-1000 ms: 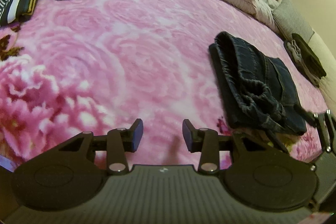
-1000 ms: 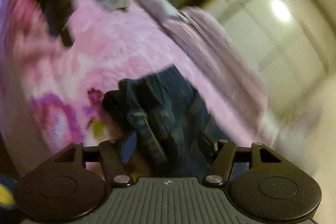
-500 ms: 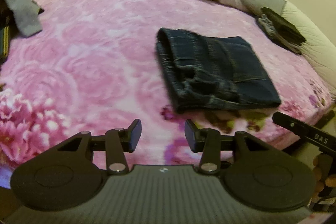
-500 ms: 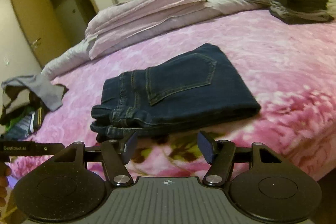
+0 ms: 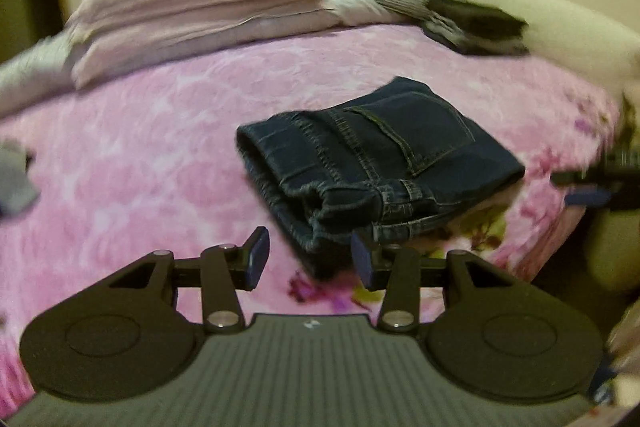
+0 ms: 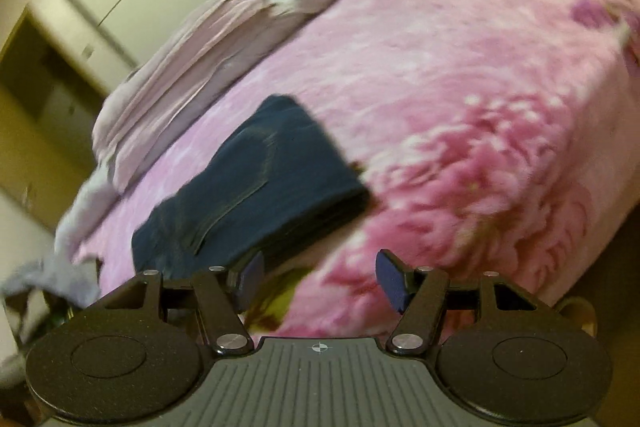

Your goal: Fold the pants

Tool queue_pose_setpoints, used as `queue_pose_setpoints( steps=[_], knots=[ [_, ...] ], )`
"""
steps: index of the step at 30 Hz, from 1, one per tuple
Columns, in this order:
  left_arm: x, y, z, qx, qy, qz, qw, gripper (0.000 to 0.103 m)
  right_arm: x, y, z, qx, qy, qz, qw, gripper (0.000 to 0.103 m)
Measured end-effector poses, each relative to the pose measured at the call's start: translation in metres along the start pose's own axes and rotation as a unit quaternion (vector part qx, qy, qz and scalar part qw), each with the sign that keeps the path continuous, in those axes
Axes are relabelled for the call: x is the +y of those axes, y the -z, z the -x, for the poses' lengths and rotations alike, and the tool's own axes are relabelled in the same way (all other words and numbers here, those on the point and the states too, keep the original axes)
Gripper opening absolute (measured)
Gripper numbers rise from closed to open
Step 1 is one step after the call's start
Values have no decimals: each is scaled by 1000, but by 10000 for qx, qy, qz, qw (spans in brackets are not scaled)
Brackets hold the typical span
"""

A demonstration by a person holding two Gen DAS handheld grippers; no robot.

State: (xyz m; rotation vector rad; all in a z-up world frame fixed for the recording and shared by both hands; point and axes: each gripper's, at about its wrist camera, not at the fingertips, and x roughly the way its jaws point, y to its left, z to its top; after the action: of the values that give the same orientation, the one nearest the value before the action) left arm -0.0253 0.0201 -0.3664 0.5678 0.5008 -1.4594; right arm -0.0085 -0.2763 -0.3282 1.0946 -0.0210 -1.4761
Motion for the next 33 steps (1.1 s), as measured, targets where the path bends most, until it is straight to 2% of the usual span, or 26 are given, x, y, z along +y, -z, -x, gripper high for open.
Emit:
queue_pose_setpoints(
  steps=[3, 5, 9, 11, 15, 17, 20, 21, 23, 24, 25, 27, 28, 30, 31, 33],
  knots=[
    [-15, -3, -14, -72, -89, -903, 9958, 40, -13, -9, -1, -16, 68, -249, 9997, 60],
    [-26, -2, -23, -146, -178, -1582, 9871, 40, -19, -12, -3, 9, 111, -315, 9994, 60],
    [-37, -1, -39, -195, -27, -2346, 9719, 41, -28, -14, -7, 112, 125, -425, 9990, 60],
    [-44, 2, -47, -167, 57, -2786, 9602, 41, -32, -13, -9, 160, 138, -463, 9987, 60],
    [-56, 14, -61, -333, -147, -3805, 9241, 44, -35, -13, -11, 216, 163, -493, 9984, 60],
    [-55, 14, -64, -389, -84, -4032, 9142, 44, -36, -13, -11, 228, 168, -492, 9984, 60],
    [-55, 18, -64, -500, -82, -4461, 8935, 44, -36, -13, -10, 237, 155, -495, 9984, 60],
    [-55, 19, -64, -489, -62, -4548, 8892, 44, -36, -13, -10, 238, 155, -498, 9984, 60],
    [-57, 22, -67, -475, -23, -4753, 8785, 39, -35, -13, -10, 241, 157, -510, 9983, 60],
    [-58, 23, -67, -441, 70, -4825, 8748, 23, -34, -13, -10, 244, 159, -513, 9983, 60],
    [-59, 24, -66, -504, 118, -4869, 8719, 16, -34, -13, -10, 244, 151, -507, 9983, 60],
    [-58, 31, -58, -899, -39, -4963, 8635, 13, -33, -13, -9, 235, 146, -484, 9984, 60],
    [-55, 35, -54, -1022, -95, -4917, 8647, 13, -33, -12, -8, 226, 141, -468, 9985, 60],
    [-47, 43, -48, -1046, -124, -4632, 8800, 12, -33, -12, -6, 213, 163, -451, 9986, 60],
    [-45, 51, -48, -968, -140, -4556, 8848, 12, -33, -11, -7, 221, 184, -455, 9986, 60],
    [-49, 71, -54, -913, -241, -4633, 8812, 10, -31, -11, -10, 259, 190, -457, 9984, 60]
  ],
)
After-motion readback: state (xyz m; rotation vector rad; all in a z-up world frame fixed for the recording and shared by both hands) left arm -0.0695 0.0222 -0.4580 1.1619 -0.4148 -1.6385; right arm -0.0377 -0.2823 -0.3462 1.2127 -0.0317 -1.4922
